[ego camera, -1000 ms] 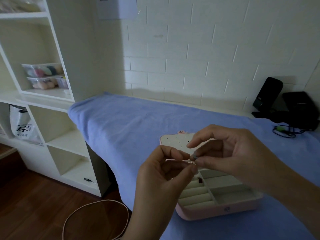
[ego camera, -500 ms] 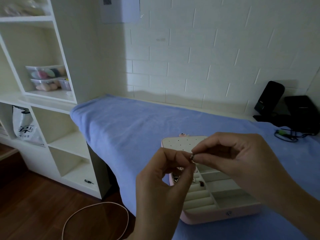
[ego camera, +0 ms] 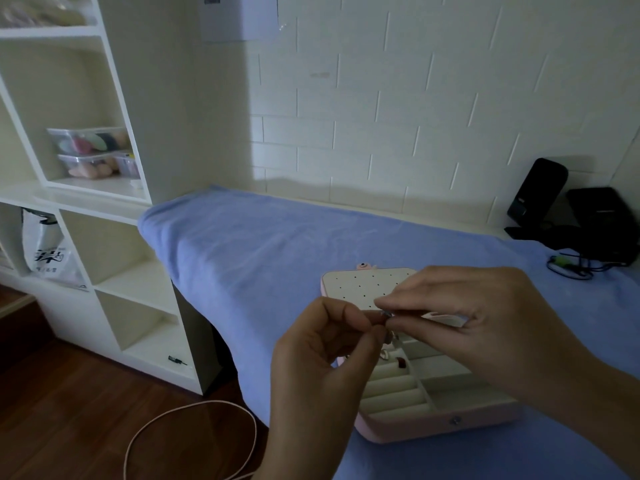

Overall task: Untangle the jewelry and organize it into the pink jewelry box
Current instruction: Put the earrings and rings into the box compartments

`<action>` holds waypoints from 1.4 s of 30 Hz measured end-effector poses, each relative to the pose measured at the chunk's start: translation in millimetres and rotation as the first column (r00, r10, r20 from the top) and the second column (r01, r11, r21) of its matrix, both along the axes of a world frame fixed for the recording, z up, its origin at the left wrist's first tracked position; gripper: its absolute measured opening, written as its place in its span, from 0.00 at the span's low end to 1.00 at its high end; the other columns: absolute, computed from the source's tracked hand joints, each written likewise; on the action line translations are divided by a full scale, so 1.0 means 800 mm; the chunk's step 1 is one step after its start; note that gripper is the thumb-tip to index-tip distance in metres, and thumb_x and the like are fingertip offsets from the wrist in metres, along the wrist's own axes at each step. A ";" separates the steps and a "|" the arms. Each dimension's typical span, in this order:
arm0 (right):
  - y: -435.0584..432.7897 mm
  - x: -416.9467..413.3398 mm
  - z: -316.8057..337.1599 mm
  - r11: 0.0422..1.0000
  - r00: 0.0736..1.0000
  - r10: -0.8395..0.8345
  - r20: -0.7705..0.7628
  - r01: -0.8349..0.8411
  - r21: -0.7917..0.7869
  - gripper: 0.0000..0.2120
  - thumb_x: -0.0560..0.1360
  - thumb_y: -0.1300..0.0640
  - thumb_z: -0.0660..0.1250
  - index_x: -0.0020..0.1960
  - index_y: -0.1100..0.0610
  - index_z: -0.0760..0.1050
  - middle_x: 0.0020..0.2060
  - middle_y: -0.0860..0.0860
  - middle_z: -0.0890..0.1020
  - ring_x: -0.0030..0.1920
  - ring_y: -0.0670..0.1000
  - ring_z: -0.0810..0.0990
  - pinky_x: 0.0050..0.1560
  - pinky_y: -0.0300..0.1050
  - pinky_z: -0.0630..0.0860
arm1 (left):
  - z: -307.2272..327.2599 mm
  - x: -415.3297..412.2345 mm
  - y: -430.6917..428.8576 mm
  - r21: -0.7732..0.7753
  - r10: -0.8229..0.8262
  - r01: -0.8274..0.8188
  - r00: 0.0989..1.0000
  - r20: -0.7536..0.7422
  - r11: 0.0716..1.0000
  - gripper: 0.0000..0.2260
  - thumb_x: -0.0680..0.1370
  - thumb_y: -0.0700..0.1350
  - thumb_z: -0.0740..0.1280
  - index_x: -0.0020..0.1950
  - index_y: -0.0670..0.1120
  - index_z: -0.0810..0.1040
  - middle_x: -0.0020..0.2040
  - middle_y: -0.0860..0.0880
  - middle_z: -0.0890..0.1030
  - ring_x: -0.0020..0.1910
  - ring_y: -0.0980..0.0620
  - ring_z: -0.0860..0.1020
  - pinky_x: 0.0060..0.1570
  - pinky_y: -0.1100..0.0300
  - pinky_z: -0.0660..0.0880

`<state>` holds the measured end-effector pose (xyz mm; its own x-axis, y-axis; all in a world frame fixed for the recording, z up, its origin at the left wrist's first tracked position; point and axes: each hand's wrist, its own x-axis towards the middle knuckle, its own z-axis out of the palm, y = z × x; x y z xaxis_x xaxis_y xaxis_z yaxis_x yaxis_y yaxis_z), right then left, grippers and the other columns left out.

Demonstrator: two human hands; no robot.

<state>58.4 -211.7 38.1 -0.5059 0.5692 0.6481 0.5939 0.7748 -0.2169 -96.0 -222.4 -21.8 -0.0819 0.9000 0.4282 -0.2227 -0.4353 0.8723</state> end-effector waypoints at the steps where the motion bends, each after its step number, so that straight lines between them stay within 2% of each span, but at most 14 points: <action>1: 0.001 0.001 0.000 1.000 1.000 -0.007 -0.001 0.007 -0.007 0.09 0.70 0.52 0.70 0.46 0.55 0.85 0.40 0.44 0.84 0.43 0.37 0.81 0.43 0.33 0.77 | 0.000 0.000 0.000 0.001 -0.008 0.008 1.000 -0.017 1.000 0.07 0.62 0.47 0.72 0.35 0.49 0.77 0.38 0.47 0.85 0.39 0.48 0.83 0.44 0.57 0.80; 3: 0.002 0.002 -0.001 0.999 1.000 -0.022 -0.006 0.021 -0.032 0.08 0.68 0.55 0.72 0.46 0.55 0.85 0.39 0.44 0.84 0.41 0.37 0.81 0.43 0.31 0.77 | 0.000 0.000 0.000 0.015 -0.011 0.012 0.997 -0.075 1.000 0.06 0.66 0.40 0.73 0.35 0.49 0.77 0.38 0.48 0.85 0.40 0.51 0.83 0.44 0.59 0.80; 5: 0.003 0.004 -0.002 0.996 0.999 -0.033 -0.010 0.032 -0.084 0.07 0.68 0.57 0.73 0.45 0.54 0.85 0.38 0.43 0.84 0.39 0.37 0.81 0.42 0.31 0.77 | -0.002 -0.001 0.002 0.032 0.005 0.000 0.985 -0.171 0.999 0.10 0.70 0.35 0.71 0.36 0.50 0.78 0.38 0.50 0.85 0.41 0.52 0.83 0.45 0.59 0.79; 9: 0.004 0.009 0.000 0.922 0.991 -0.080 -0.106 0.033 -0.385 0.10 0.66 0.63 0.77 0.43 0.50 0.85 0.36 0.43 0.85 0.37 0.38 0.82 0.42 0.31 0.78 | -0.011 -0.004 0.004 0.043 0.022 -0.008 0.943 -0.331 0.999 0.06 0.69 0.40 0.68 0.37 0.52 0.78 0.39 0.52 0.84 0.43 0.53 0.83 0.47 0.58 0.79; 13: 0.007 0.009 0.002 0.820 0.993 -0.095 -0.069 0.039 -0.571 0.10 0.65 0.62 0.77 0.40 0.48 0.85 0.34 0.43 0.85 0.37 0.40 0.83 0.42 0.32 0.78 | -0.016 -0.007 0.000 0.048 0.018 0.003 0.899 -0.438 0.999 0.12 0.72 0.36 0.67 0.38 0.54 0.79 0.38 0.58 0.83 0.41 0.59 0.82 0.45 0.64 0.77; 18: 0.007 0.007 0.003 0.689 0.994 -0.108 -0.009 0.068 -0.722 0.10 0.65 0.62 0.77 0.39 0.47 0.84 0.35 0.42 0.85 0.39 0.39 0.83 0.43 0.28 0.75 | -0.023 -0.015 0.003 0.121 0.194 -0.154 0.845 -0.497 0.981 0.09 0.69 0.42 0.62 0.37 0.55 0.78 0.38 0.62 0.81 0.43 0.60 0.79 0.43 0.69 0.74; 20: 0.007 0.006 0.003 0.672 0.993 -0.115 0.027 0.098 -0.734 0.09 0.66 0.61 0.77 0.39 0.47 0.85 0.35 0.40 0.85 0.38 0.39 0.83 0.42 0.28 0.75 | -0.026 -0.019 0.006 0.123 0.225 -0.189 0.844 -0.487 0.974 0.10 0.69 0.42 0.61 0.33 0.55 0.77 0.39 0.62 0.81 0.45 0.62 0.78 0.45 0.67 0.74; 23: 0.006 0.002 -0.001 0.691 0.984 -0.151 0.093 0.173 -0.702 0.08 0.66 0.57 0.77 0.38 0.44 0.84 0.33 0.40 0.84 0.32 0.39 0.80 0.35 0.28 0.71 | -0.030 -0.019 0.010 0.109 0.224 -0.196 0.840 -0.494 0.974 0.09 0.69 0.42 0.61 0.33 0.54 0.77 0.42 0.61 0.81 0.47 0.61 0.78 0.46 0.64 0.75; 27: 0.003 -0.002 -0.001 0.732 0.981 -0.138 0.136 0.193 -0.654 0.08 0.66 0.56 0.77 0.37 0.42 0.82 0.26 0.33 0.78 0.27 0.40 0.73 0.30 0.29 0.66 | -0.037 -0.018 0.014 0.114 0.228 -0.197 0.823 -0.521 0.974 0.10 0.68 0.43 0.61 0.43 0.57 0.76 0.46 0.63 0.79 0.49 0.62 0.77 0.48 0.61 0.76; 31: 0.002 -0.006 -0.001 0.747 0.984 -0.134 0.115 0.176 -0.641 0.10 0.67 0.58 0.76 0.37 0.43 0.81 0.20 0.32 0.73 0.25 0.41 0.70 0.28 0.29 0.65 | -0.042 -0.016 0.019 0.145 0.239 -0.190 0.793 -0.561 0.971 0.08 0.68 0.43 0.62 0.35 0.55 0.77 0.49 0.64 0.77 0.51 0.64 0.75 0.50 0.64 0.73; 34: 0.003 -0.008 -0.006 0.761 0.984 -0.138 0.116 0.180 -0.624 0.11 0.68 0.59 0.76 0.37 0.42 0.80 0.21 0.32 0.73 0.26 0.41 0.70 0.29 0.30 0.65 | -0.046 -0.015 0.023 0.156 0.231 -0.171 0.775 -0.588 0.973 0.08 0.69 0.46 0.61 0.36 0.58 0.76 0.52 0.65 0.75 0.53 0.67 0.73 0.51 0.70 0.70; 37: 0.005 -0.008 -0.011 0.766 0.978 -0.149 0.145 0.207 -0.609 0.10 0.68 0.58 0.75 0.38 0.43 0.81 0.24 0.31 0.75 0.30 0.34 0.73 0.32 0.27 0.67 | -0.047 -0.015 0.025 0.149 0.216 -0.157 0.770 -0.601 0.976 0.09 0.70 0.46 0.62 0.37 0.60 0.77 0.54 0.66 0.74 0.55 0.68 0.72 0.52 0.74 0.69; 39: 0.007 -0.006 -0.014 0.782 0.972 -0.153 0.178 0.229 -0.580 0.09 0.68 0.57 0.75 0.39 0.43 0.82 0.29 0.35 0.79 0.35 0.30 0.74 0.36 0.27 0.67 | -0.045 -0.015 0.025 0.153 0.209 -0.146 0.765 -0.609 0.977 0.10 0.70 0.46 0.63 0.38 0.62 0.77 0.54 0.66 0.74 0.55 0.67 0.72 0.53 0.74 0.68; 42: 0.011 -0.003 -0.020 0.807 0.962 -0.140 0.236 0.248 -0.535 0.08 0.69 0.54 0.74 0.39 0.40 0.81 0.36 0.40 0.80 0.39 0.33 0.74 0.38 0.28 0.67 | -0.042 -0.014 0.024 0.159 0.206 -0.136 0.756 -0.621 0.978 0.09 0.70 0.47 0.64 0.38 0.63 0.77 0.53 0.66 0.74 0.56 0.66 0.72 0.53 0.75 0.68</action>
<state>56.0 -202.9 21.9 -0.4201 0.9018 0.1019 0.7887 0.4183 -0.4506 -107.1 -203.2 -55.8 0.0894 0.8479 0.5225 0.4489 -0.5026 0.7388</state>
